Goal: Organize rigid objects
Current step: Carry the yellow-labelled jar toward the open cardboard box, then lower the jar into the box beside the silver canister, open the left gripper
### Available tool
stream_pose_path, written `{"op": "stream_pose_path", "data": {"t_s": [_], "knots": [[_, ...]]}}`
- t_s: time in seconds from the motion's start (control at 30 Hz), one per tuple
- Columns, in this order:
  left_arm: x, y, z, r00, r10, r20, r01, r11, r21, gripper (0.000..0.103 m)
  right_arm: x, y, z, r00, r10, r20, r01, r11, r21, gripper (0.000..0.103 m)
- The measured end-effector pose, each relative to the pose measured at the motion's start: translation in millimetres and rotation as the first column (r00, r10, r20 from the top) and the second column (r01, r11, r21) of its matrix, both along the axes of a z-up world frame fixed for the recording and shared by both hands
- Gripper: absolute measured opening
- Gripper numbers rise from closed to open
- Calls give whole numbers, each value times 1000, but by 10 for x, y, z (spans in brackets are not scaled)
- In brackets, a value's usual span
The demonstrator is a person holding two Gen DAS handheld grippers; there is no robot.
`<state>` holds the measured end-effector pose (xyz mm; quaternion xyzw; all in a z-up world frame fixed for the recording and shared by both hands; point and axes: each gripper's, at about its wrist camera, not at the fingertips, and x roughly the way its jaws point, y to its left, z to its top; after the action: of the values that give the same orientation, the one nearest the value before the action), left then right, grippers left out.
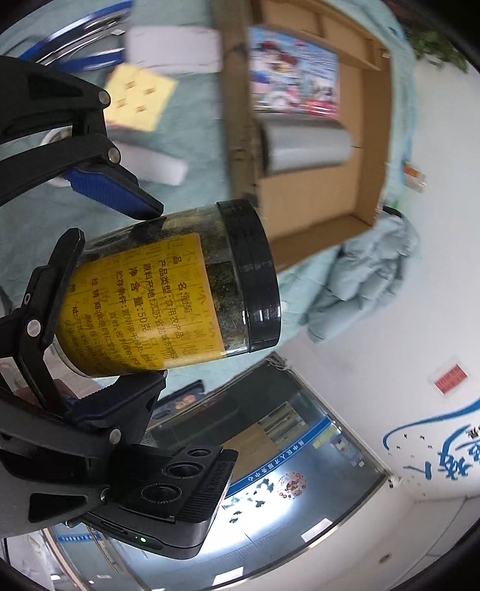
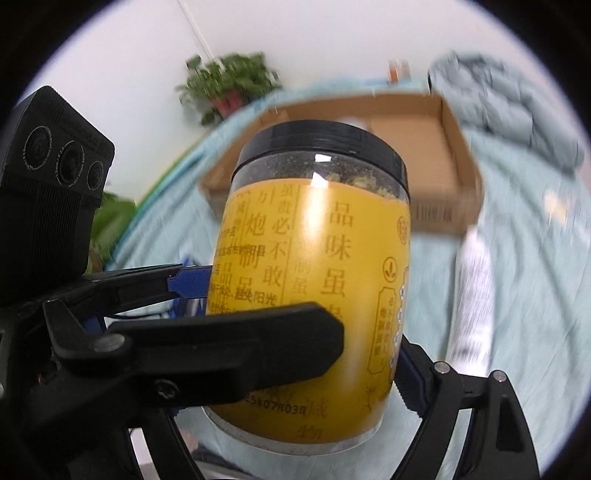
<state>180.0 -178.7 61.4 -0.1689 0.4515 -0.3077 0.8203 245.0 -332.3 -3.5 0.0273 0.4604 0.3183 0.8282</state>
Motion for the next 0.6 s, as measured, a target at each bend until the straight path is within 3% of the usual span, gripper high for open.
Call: {"op": "stream_pose_path", "data": {"t_s": [0.27, 0.47, 0.6], "knots": [[464, 132, 633, 996, 10, 89, -11, 1000, 13, 82, 463, -29, 472, 995, 10, 101, -12, 1000, 21, 87], [993, 131, 755, 997, 17, 80, -19, 1000, 19, 82, 852, -24, 569, 995, 19, 96, -22, 999, 24, 87], [1389, 135, 654, 999, 26, 44, -27, 999, 27, 82, 1151, -4, 518, 998, 23, 55, -25, 999, 35, 87]]}}
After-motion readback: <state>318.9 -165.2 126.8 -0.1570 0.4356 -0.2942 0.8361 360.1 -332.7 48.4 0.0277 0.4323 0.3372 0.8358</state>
